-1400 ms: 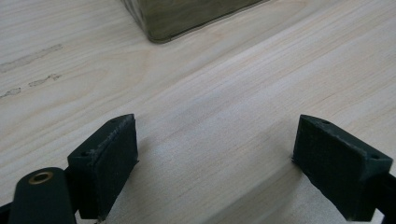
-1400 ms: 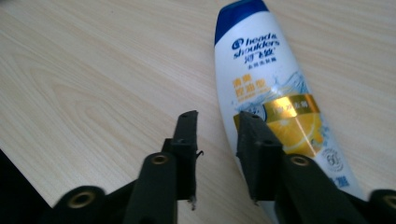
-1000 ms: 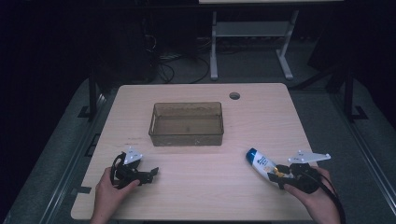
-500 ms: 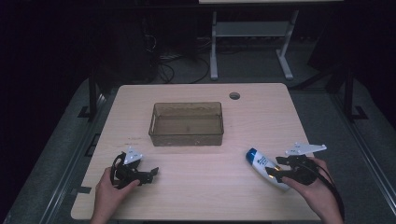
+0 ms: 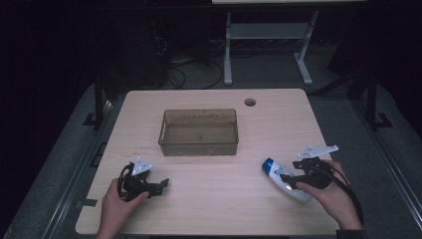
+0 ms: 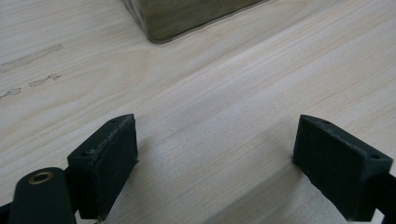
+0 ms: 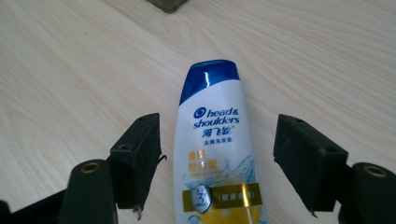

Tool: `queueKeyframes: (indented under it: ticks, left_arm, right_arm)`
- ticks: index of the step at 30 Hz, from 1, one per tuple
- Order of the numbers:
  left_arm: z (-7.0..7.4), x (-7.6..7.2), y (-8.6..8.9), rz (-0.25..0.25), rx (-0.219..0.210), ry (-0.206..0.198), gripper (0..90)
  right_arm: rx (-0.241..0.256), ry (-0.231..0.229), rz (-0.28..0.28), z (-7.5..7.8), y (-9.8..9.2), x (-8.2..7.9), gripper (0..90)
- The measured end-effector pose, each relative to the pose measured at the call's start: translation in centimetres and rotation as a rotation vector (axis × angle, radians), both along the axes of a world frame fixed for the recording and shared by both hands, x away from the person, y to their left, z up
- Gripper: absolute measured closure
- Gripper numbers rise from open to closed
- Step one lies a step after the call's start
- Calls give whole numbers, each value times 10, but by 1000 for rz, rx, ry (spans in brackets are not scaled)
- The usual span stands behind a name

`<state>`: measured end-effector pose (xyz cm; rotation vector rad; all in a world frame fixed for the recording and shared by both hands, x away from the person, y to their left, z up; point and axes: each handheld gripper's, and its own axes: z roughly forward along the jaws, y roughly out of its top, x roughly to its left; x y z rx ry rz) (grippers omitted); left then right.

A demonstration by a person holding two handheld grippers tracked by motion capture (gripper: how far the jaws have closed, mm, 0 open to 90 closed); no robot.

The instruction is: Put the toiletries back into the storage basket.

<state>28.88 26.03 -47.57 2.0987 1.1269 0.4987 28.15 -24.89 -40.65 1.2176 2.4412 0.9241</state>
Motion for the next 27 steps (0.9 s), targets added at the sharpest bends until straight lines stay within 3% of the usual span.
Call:
queueKeyframes:
  ticks: [15, 27]
  left_arm:
    - [0, 0, 0, 0, 0, 0, 126]
    - [0, 0, 0, 0, 0, 0, 126]
  right_arm:
    - [-136, 69, 85, -14, 25, 33, 291]
    - [-171, 133, 110, -27, 35, 46, 292]
